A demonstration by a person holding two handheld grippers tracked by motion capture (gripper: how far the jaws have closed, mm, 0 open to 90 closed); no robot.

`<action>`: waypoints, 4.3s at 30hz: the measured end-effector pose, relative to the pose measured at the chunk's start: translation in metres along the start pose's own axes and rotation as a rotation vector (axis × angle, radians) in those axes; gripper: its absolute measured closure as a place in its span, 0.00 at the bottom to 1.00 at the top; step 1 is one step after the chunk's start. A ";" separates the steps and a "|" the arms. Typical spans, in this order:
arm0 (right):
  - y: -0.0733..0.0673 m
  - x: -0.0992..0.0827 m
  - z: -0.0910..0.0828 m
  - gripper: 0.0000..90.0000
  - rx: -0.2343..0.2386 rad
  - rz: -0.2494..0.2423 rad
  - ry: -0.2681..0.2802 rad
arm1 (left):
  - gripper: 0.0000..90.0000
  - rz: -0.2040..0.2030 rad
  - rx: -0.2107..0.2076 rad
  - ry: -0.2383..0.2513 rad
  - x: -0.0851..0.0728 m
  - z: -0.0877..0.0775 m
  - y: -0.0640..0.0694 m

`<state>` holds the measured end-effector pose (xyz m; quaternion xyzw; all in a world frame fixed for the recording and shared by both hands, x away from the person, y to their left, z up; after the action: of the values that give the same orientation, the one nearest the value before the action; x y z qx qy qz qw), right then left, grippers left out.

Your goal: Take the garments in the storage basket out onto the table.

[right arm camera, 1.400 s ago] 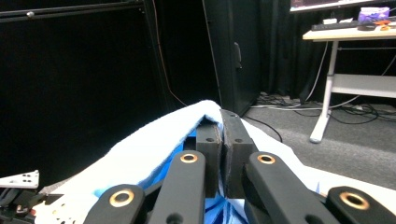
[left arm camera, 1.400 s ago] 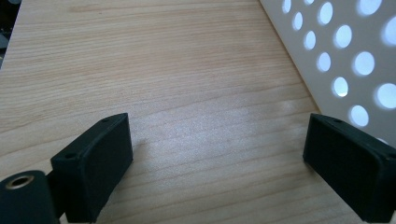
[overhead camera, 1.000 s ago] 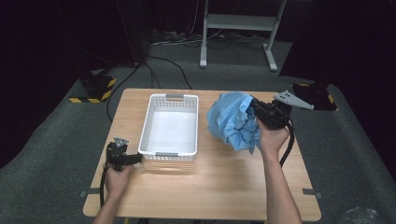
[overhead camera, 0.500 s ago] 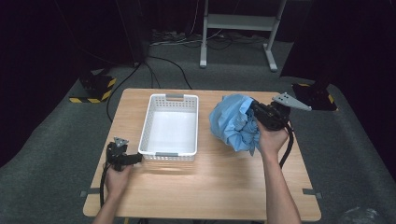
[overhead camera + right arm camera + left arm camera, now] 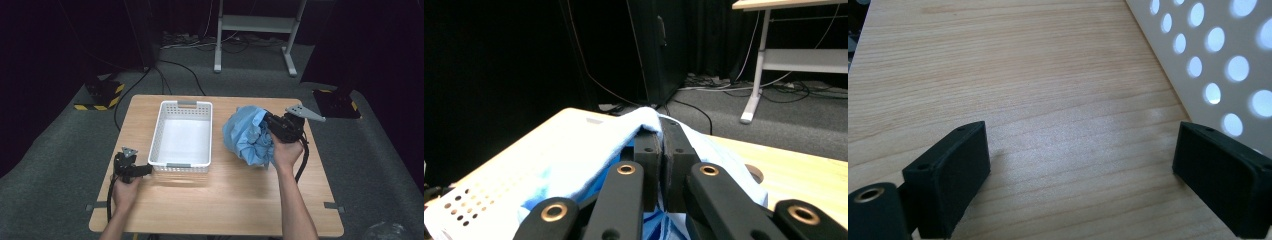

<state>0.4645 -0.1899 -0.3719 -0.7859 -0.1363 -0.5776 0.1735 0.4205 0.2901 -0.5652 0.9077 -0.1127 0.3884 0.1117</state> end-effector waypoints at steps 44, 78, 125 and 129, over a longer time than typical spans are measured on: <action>-0.012 -0.067 0.035 0.97 0.118 0.015 -0.210 | 0.09 0.000 0.000 0.000 0.000 0.000 0.000; -0.013 -0.086 0.029 0.36 0.073 -0.050 -0.300 | 0.09 0.000 0.000 0.000 0.000 0.000 0.000; 0.021 -0.077 -0.013 0.36 0.074 0.068 -0.141 | 0.09 0.001 0.001 -0.001 0.000 0.000 0.000; 0.024 -0.077 -0.016 0.36 0.071 0.079 -0.133 | 0.09 0.000 0.001 -0.001 0.000 0.000 0.000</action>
<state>0.4378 -0.2191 -0.4435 -0.8207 -0.1369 -0.5116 0.2145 0.4204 0.2899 -0.5652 0.9079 -0.1128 0.3881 0.1112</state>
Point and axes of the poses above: each handheld gripper's, and its own axes: z roughly forward along the jaws, x roughly out of its top, y roughly to its right, the point moved 2 cm from there along z, roughly forward along the jaws, and after that the axes turned 9 degrees about -x, right-handed, at the moved point
